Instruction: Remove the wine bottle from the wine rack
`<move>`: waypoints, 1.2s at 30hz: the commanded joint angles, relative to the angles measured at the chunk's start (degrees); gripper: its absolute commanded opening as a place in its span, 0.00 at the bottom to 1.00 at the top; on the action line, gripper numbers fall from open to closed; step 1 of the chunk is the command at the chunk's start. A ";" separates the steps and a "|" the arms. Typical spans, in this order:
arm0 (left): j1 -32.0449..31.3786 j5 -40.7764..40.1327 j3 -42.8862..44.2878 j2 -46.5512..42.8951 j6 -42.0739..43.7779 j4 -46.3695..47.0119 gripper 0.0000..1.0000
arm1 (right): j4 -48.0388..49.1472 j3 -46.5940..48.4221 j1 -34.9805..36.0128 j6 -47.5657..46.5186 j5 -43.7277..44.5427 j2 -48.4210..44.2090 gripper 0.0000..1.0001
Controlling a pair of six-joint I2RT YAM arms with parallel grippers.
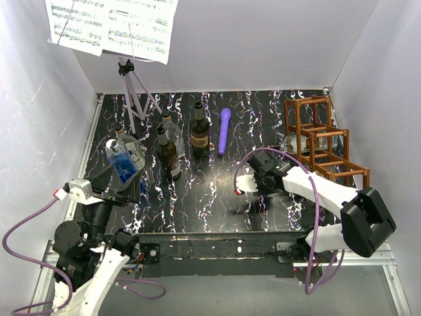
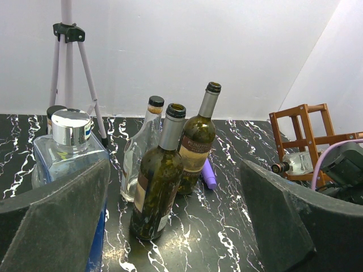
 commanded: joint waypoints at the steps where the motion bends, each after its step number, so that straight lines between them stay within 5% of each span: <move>1: -0.10 -0.94 -0.23 -2.47 0.61 0.13 0.98 | -2.72 3.31 2.20 3.32 0.84 1.86 0.01; 36: -0.18 -0.94 -0.14 -2.29 0.61 0.12 0.98 | -9.84 20.18 13.62 17.12 -1.45 16.01 0.01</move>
